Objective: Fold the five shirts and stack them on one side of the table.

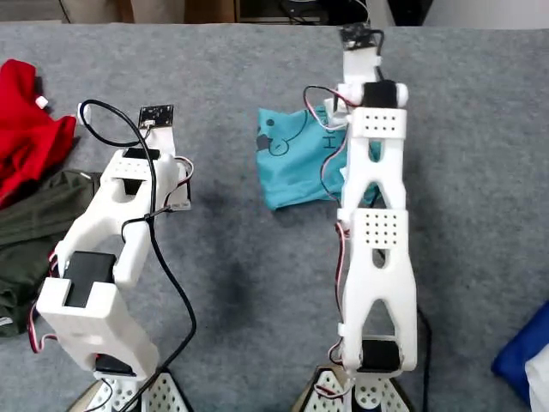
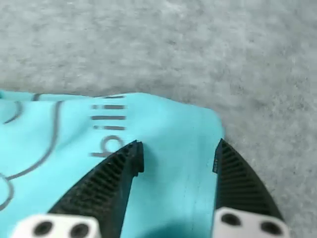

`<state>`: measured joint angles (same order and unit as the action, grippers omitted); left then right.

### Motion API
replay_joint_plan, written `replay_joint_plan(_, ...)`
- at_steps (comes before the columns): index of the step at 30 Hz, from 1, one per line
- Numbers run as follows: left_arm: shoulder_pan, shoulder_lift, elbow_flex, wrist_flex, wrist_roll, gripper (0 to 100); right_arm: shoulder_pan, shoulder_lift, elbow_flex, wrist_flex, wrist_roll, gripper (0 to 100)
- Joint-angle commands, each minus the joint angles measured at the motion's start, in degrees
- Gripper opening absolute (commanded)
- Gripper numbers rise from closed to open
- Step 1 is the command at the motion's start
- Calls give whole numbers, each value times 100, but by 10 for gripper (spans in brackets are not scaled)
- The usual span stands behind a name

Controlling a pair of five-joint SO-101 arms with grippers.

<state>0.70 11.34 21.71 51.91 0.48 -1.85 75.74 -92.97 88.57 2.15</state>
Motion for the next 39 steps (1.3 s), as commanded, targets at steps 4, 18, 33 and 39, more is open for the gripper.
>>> replay_joint_plan(4,-9,-321,-167,-26,35,20,-48,-1446,-277,958,123,242)
replay_joint_plan(18,1451,31,-2796,-44,1996,20,426,-4101,3371,1389,492,5)
replay_joint_plan(33,1960,2774,-5363,-853,2884,20,400,-4954,6431,598,-18,5)
replay_joint_plan(39,2022,3644,-6356,-862,2884,21,541,-4813,6571,378,9,5)
